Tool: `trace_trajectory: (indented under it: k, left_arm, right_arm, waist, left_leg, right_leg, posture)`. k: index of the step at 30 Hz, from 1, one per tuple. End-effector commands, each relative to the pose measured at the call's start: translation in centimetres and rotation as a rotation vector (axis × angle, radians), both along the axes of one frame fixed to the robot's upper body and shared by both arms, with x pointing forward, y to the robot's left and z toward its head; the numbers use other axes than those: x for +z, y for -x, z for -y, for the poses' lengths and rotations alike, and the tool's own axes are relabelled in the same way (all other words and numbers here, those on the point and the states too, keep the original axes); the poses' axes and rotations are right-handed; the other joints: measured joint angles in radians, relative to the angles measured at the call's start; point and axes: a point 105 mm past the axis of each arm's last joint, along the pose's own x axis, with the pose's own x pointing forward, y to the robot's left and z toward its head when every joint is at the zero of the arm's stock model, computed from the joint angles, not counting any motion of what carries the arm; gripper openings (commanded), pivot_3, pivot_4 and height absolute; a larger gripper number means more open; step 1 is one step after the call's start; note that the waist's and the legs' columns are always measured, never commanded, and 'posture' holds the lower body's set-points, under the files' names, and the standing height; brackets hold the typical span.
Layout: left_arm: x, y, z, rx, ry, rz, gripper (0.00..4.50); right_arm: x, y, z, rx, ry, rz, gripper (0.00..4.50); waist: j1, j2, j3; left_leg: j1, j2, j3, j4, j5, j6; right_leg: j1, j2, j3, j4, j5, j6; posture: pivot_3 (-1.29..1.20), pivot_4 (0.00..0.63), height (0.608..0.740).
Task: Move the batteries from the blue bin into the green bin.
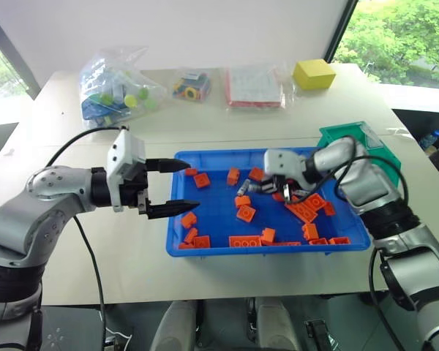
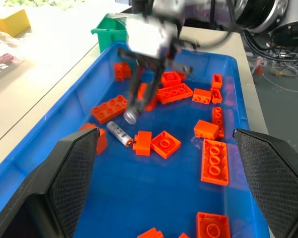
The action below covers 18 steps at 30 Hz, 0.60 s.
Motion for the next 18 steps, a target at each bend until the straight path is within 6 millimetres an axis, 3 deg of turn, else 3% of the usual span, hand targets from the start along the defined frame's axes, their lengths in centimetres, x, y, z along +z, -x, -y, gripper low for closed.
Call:
trace_trajectory:
  k: [1,4,9,11,15,16,18]
  left_arm:
    - [1.0,0.2,-0.1,-0.012,0.003,0.046,4.5]
    - [0.9,0.3,0.0,-0.015,0.004,0.04,4.5]
    - [0.9,0.1,0.0,-0.025,0.005,0.037,4.5]
    - [0.9,0.0,0.1,-0.029,0.005,0.038,4.5]
    - [1.0,-0.2,0.4,-0.042,0.01,0.043,4.5]
    - [1.0,-0.2,0.4,-0.042,0.009,0.044,4.5]
    - [1.1,-0.3,0.4,-0.043,0.009,0.045,4.5]
  right_arm:
    - [5.5,0.0,2.0,-0.183,-0.174,0.067,0.03]
    - [7.3,-0.3,7.2,-0.41,-0.179,0.141,0.03]
    - [7.3,-0.8,15.5,-0.75,-0.097,0.207,0.03]
    - [6.8,-0.8,16.9,-0.799,-0.075,0.209,0.03]
    - [5.1,-0.7,17.7,-0.834,-0.078,0.166,0.03]
    - [4.9,-0.9,17.9,-0.839,-0.065,0.175,1.09]
    - [4.8,-1.0,18.0,-0.843,-0.055,0.185,1.95]
  waist:
    - [0.0,0.0,0.0]
    - [0.016,0.0,0.0]
    - [0.023,0.0,0.0]
    - [0.022,0.0,0.0]
    - [0.01,0.0,0.0]
    - [0.008,0.0,0.0]
    - [0.003,0.0,0.0]
  left_leg:
    - [0.0,0.0,0.0,0.0,0.0,0.0]
    - [-0.001,-0.001,0.0,0.0,0.0,0.0]
    - [-0.001,0.0,0.002,0.0,0.0,0.0]
    - [0.0,0.0,0.003,0.0,0.0,0.0]
    - [0.0,0.001,0.003,0.0,0.0,0.0]
    - [0.0,0.001,0.003,0.0,0.0,0.0]
    - [0.0,0.001,0.003,0.0,0.0,0.0]
  right_leg:
    - [0.0,0.0,0.0,0.0,0.0,0.0]
    - [0.0,-0.001,0.0,0.0,0.0,0.0]
    - [0.0,-0.001,0.0,-0.002,0.0,0.0]
    - [0.0,-0.001,0.0,-0.002,0.0,0.0]
    - [0.0,0.0,0.0,-0.001,0.0,0.0]
    - [0.0,0.0,0.0,-0.001,0.0,0.0]
    - [0.0,0.0,0.0,0.0,0.0,0.0]
  posture:
    - [0.0,0.15,0.692]
    - [0.0,0.15,0.692]
    - [0.0,0.15,0.692]
    - [0.0,0.15,0.692]
    - [0.0,0.15,0.692]
    - [0.0,0.15,0.692]
    - [0.0,0.15,0.692]
